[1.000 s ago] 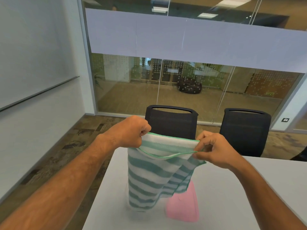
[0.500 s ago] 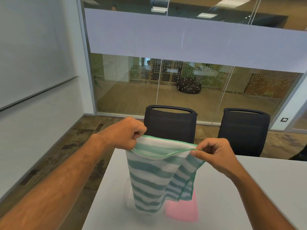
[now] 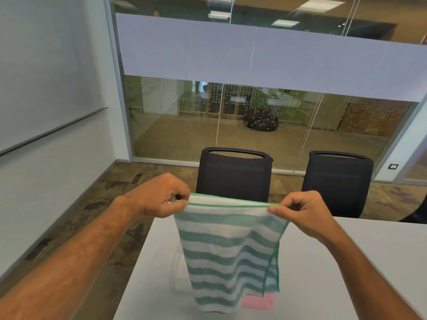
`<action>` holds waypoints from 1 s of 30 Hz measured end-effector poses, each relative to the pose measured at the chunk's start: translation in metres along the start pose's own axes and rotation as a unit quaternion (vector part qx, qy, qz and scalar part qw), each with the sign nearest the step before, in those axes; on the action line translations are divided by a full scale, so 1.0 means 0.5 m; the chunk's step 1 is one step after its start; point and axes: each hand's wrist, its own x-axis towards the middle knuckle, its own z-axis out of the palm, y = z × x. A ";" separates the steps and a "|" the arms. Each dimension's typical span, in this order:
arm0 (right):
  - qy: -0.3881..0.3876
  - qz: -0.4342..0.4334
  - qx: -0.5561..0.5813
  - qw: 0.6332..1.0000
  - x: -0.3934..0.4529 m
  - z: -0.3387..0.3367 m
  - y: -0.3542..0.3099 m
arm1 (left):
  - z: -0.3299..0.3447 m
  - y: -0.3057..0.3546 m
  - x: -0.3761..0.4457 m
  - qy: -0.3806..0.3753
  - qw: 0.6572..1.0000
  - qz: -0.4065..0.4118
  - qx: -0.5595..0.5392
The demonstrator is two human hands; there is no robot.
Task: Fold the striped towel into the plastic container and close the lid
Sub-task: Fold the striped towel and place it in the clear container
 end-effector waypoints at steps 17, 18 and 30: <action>-0.029 -0.010 0.051 0.998 -0.018 0.036 0.016 | 0.017 -0.045 0.006 0.248 0.965 -0.012 -0.082; -0.009 -0.013 0.065 0.998 -0.019 0.043 0.017 | 0.017 -0.044 0.004 0.248 0.965 -0.007 -0.083; 0.103 -0.033 0.157 0.982 -0.020 0.075 0.027 | 0.017 -0.032 0.008 0.271 0.959 0.031 -0.075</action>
